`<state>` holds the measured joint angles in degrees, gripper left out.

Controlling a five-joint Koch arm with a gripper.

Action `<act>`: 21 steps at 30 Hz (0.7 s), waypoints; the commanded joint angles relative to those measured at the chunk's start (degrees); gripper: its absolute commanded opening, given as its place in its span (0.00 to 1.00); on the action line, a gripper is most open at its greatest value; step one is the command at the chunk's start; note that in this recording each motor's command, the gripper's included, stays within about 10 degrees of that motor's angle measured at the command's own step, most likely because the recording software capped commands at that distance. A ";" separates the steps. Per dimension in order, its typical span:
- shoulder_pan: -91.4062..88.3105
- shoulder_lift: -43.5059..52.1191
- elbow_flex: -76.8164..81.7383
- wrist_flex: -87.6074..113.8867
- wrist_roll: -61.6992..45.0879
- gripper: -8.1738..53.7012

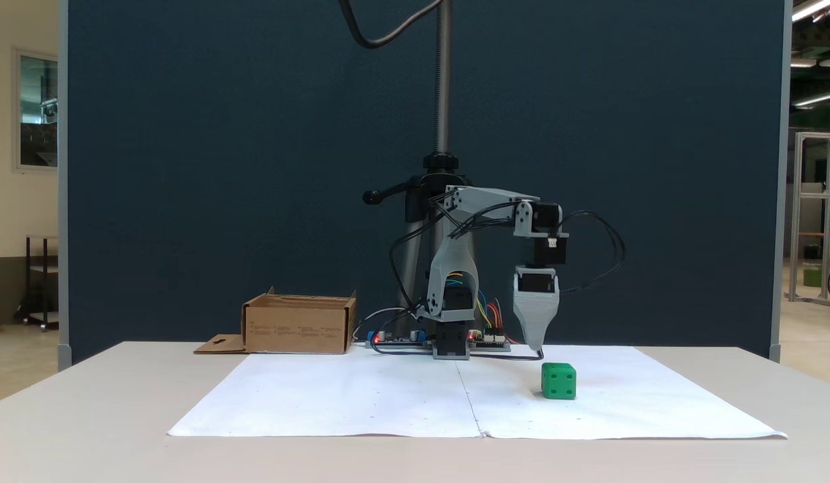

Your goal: Grasp a green dice and put it in the bin.

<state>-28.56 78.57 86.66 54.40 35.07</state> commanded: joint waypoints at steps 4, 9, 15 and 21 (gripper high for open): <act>-3.43 -0.70 -1.76 -1.93 4.04 0.83; -5.36 -2.55 -1.76 -2.90 4.13 0.83; -6.06 -5.01 -1.76 -5.89 5.71 0.83; -6.06 -6.33 -1.76 -8.09 5.80 0.83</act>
<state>-33.84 71.10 86.66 47.99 35.86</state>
